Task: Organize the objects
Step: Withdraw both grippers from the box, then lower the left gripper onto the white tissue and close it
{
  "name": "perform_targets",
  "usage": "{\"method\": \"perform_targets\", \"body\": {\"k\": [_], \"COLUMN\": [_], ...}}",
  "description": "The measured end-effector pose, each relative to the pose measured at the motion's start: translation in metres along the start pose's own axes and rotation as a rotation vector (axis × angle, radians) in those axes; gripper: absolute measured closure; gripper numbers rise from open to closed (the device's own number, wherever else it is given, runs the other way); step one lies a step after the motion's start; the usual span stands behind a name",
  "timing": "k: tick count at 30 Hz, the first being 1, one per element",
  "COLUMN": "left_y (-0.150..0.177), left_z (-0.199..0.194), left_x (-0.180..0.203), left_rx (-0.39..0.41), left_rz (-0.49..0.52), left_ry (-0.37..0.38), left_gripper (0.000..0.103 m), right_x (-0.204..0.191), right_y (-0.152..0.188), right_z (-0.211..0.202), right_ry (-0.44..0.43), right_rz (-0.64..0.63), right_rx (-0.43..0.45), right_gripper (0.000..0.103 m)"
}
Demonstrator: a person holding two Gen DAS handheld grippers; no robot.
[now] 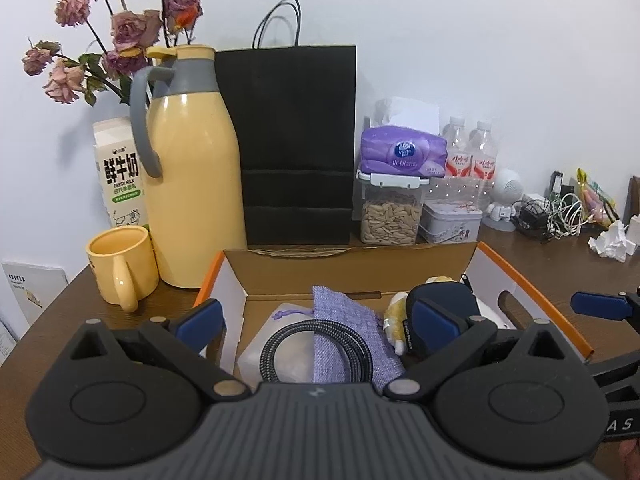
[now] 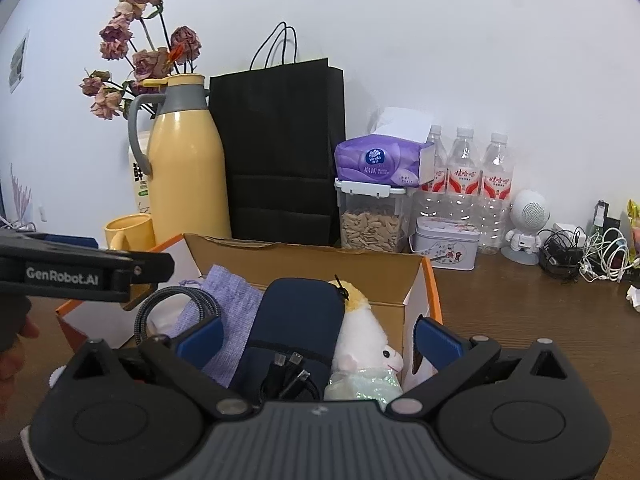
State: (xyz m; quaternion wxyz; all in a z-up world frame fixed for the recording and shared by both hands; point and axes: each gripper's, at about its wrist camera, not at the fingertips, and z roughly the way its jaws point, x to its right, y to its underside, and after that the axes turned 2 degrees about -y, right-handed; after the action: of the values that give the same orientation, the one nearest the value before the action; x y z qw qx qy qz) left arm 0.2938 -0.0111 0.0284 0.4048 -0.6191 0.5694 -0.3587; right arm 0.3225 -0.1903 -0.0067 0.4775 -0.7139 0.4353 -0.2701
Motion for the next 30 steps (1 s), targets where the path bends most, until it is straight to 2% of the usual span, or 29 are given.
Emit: {"method": "perform_targets", "body": {"k": [6, 13, 24, 30], "left_y": [0.005, 0.017, 0.055, 0.082], "left_z": [-0.028, -0.052, -0.070, -0.071], "left_x": [-0.008, -0.018, -0.038, -0.039], "left_rx": [0.026, 0.014, -0.096, -0.186], "left_rz": [-0.030, -0.031, -0.023, -0.005], "left_ry": [0.008, 0.018, -0.002, 0.029], "left_gripper": [0.000, 0.000, 0.000, 0.000], "right_x": [-0.002, -0.006, -0.010, -0.009], "right_y": [0.003, 0.012, 0.043, 0.061], "right_z": [-0.020, -0.045, -0.071, -0.072], "right_ry": [0.001, -0.012, -0.028, -0.029], "right_rz": [-0.009, -0.019, -0.018, -0.009], "right_rx": [0.016, 0.008, -0.069, -0.117], "right_gripper": [0.000, 0.000, 0.000, 0.000]}}
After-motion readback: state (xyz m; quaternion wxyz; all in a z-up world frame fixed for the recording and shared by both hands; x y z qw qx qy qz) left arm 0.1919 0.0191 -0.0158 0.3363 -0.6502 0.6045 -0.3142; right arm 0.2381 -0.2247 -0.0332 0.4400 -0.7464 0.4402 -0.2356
